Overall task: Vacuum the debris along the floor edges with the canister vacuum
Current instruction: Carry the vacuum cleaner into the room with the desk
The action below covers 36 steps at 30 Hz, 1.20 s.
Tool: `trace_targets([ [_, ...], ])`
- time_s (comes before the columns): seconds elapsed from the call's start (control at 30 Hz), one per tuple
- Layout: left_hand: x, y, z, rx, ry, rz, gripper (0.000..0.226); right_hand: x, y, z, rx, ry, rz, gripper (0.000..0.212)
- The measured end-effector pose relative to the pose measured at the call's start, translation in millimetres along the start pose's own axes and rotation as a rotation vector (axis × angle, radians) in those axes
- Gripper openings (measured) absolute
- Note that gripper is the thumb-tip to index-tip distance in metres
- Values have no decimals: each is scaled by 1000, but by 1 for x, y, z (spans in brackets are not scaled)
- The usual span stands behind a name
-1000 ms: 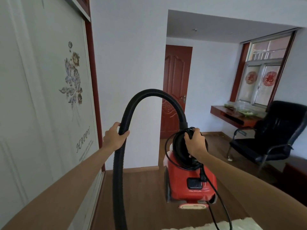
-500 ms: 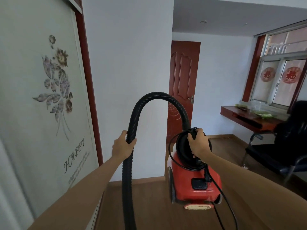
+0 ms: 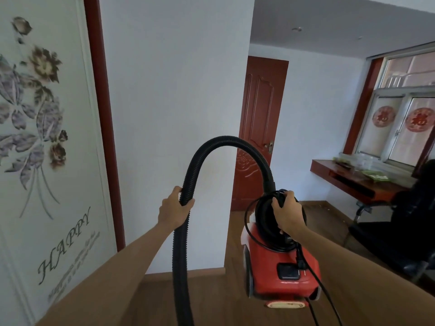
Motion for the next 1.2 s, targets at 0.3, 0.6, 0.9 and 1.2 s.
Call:
trace_targets([
  [0.3, -132, 85, 12, 45, 112, -102, 39, -107, 41, 22, 4, 49, 106, 24],
  [0.6, -250, 163, 58, 59, 253, -167, 38, -187, 42, 58, -16, 141, 298, 27],
  [0.9, -307, 259, 124, 74, 390, -247, 43, -256, -1, 105, 30, 197, 417, 32],
  [1.2, -369, 365, 222, 91, 487, -298, 33, -347, -61, 174, 31, 238, 495, 36],
])
Point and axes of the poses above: each hand's wrist, its own x-axis away from the middle knuckle, its own y-axis out of the palm, z = x × y, the point moved 7 cm from there along -x, towards the middle knuckle, and after that the axes turned 13 degrees about -x, right-handed, at the moved point
